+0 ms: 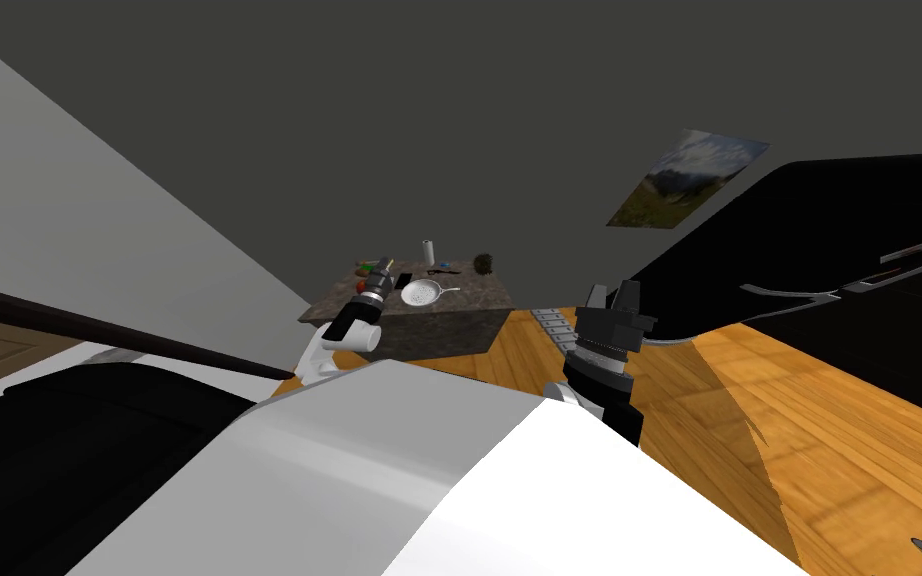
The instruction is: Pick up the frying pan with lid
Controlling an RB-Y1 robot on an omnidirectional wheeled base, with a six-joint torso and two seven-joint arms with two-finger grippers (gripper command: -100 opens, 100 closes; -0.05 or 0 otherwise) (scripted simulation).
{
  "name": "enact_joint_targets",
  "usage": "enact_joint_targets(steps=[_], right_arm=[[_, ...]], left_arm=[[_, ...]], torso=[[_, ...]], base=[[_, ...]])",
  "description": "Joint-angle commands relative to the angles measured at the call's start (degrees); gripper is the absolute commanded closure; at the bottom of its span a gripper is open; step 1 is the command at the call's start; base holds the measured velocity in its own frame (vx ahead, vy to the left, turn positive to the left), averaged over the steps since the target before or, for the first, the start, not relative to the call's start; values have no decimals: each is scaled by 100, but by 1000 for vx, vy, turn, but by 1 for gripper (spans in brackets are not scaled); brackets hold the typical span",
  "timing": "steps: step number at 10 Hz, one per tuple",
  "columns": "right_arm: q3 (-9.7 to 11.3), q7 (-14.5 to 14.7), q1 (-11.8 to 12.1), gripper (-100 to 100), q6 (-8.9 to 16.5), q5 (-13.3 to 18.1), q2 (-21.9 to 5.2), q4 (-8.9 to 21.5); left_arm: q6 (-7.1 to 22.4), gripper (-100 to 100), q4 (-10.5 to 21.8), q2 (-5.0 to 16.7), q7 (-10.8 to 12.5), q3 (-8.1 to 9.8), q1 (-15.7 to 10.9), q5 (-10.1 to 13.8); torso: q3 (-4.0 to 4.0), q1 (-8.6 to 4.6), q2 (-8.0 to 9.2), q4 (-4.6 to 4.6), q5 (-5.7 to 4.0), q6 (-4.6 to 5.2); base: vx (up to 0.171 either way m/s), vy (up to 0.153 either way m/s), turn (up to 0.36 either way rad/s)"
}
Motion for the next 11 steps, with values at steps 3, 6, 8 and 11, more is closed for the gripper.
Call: enact_joint_targets(steps=[3,6,8,11], right_arm=[[0,0,0,0,0,0,0,0],[0,0,0,0,0,0,0,0],[0,0,0,0,0,0,0,0],[0,0,0,0,0,0,0,0]], left_arm=[[516,-100,-11,-10,55,113,-47,8],[1084,-100,-8,-39,167,328,-110,33],[1339,-100,-8,-39,167,328,-110,33],[1906,-100,1,-69,287,547,-153,74]], torso=[[-1,-3,-1,0,-1,0],[-2,-4,-4,-1,-1,0],[-3,-5,-6,-1,-1,0],[-5,-5,-8,-2,-1,0]], base=[[0,-10,-39],[6,-18,-72],[8,-16,-12],[21,-24,-69]])
